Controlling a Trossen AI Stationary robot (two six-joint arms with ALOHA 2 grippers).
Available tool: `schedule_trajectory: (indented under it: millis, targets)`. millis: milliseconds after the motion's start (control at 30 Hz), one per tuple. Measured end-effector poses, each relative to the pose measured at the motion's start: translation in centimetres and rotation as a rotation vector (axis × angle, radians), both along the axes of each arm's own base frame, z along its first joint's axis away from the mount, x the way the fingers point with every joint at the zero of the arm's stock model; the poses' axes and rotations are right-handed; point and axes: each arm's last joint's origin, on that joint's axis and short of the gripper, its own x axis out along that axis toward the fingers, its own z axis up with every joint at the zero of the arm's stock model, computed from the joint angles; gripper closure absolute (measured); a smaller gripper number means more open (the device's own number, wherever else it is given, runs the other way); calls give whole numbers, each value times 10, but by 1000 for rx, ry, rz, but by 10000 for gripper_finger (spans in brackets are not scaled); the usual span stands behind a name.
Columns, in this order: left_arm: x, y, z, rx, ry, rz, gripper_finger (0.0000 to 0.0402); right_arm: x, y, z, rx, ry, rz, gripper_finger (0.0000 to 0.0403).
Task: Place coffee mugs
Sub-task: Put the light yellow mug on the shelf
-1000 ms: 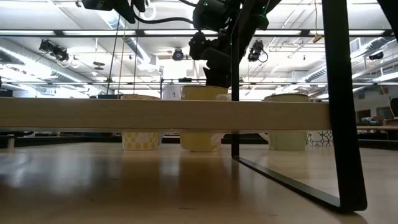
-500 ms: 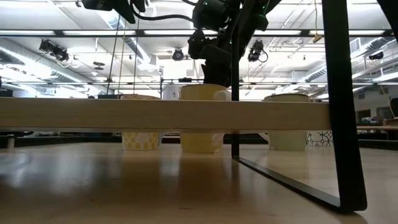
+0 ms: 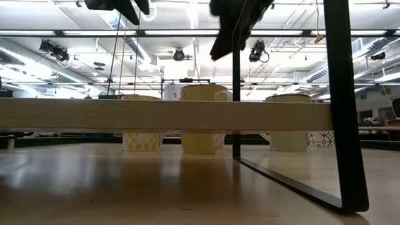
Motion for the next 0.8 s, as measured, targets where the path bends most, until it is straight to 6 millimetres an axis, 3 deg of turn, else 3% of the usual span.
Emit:
schedule_trajectory:
  millis: [200,367,567,800]
  targets:
    - [15,15,2,49,-76,-11,248,-34,4,42,-36,-111,19,260]
    - [38,33,-3,110,-130,-36,248,-52,5,61,-57,-177,25,261]
    - [63,54,-25,156,-95,-37,248,-59,5,65,-57,-173,20,261]
    - [85,69,-59,169,18,-24,248,-54,4,57,-56,-133,26,261]
